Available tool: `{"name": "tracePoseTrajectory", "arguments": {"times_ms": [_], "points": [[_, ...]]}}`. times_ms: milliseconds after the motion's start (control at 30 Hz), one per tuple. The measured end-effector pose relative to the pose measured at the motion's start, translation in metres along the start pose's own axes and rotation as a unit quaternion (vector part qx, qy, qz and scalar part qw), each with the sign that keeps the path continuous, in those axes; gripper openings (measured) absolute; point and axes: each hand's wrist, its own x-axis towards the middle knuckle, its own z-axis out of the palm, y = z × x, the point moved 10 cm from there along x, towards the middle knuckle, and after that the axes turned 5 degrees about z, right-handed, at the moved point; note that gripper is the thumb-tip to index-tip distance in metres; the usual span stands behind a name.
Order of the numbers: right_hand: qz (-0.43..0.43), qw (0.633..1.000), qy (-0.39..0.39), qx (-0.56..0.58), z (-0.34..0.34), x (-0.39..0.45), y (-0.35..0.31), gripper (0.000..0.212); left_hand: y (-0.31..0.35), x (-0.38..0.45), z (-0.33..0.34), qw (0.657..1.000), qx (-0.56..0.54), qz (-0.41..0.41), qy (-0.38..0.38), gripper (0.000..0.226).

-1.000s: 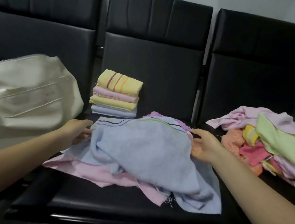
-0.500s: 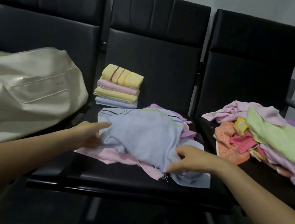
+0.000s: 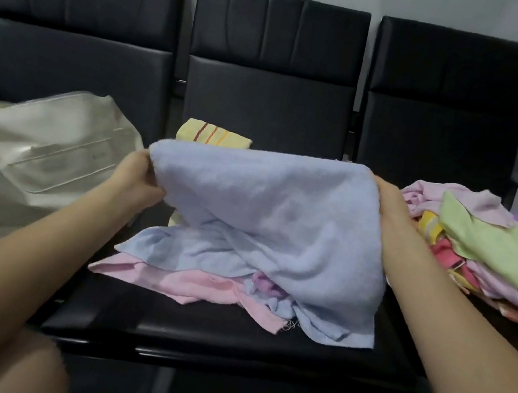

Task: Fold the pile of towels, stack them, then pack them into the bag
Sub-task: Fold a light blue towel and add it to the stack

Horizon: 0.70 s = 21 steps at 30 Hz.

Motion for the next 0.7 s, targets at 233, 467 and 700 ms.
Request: {"name": "tracePoseTrajectory", "arguments": {"times_ms": [233,467,700], "points": [[0.133,0.991,0.003,-0.004,-0.021,0.021,0.073,0.021,-0.081,0.009,0.007,0.983,0.138,-0.100,-0.074,0.025],[0.132,0.932,0.024,-0.337,-0.055,0.010,0.081,0.041,-0.093,0.002,-0.027,0.953,0.288,-0.090,-0.024,0.069],[0.183,0.785,-0.157,-0.570,-0.047,-0.045,0.116,0.042,-0.092,-0.039,-0.011,0.922,0.350,-0.104,-0.129,0.096]]}}
